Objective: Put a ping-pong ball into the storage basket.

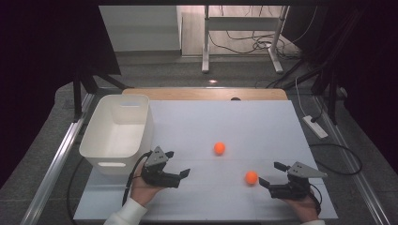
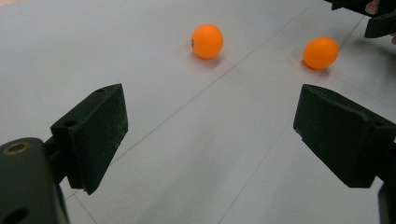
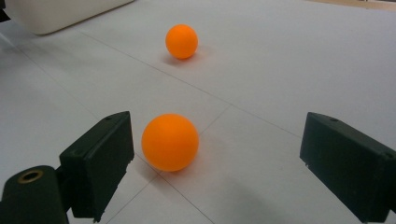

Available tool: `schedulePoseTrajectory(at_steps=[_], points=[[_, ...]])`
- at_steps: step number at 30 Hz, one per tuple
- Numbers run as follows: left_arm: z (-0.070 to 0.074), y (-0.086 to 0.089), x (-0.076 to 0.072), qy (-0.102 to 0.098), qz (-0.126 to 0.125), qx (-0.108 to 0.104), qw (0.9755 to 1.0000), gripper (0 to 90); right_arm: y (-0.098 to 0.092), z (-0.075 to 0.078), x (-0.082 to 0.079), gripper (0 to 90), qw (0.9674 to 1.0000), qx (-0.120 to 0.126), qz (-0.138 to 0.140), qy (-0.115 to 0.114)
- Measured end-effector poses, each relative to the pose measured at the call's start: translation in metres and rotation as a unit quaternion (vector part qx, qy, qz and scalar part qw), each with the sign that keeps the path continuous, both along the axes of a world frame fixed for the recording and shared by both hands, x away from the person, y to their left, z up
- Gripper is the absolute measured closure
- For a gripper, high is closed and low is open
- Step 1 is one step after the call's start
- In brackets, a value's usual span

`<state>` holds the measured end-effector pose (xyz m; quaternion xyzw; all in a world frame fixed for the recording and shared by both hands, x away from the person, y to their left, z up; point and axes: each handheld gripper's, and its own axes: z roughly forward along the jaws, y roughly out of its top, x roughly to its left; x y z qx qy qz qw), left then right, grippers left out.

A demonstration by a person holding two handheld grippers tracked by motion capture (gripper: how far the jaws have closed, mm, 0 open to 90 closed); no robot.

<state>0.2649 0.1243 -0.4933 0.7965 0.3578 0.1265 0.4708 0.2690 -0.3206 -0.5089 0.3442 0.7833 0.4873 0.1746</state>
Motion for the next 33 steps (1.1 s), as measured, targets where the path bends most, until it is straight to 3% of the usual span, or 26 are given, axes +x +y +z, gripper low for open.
schedulePoseTrajectory(at_steps=[10,33], points=[[0.000,-0.010,0.012,0.005,-0.010,-0.005,0.9999,11.3,0.000,-0.001,0.000,9.4,1.0000,-0.003,0.000,0.001],[0.001,-0.035,0.037,0.012,-0.028,0.021,0.9993,11.5,0.002,0.001,-0.001,9.5,1.0000,0.006,0.004,0.000]])
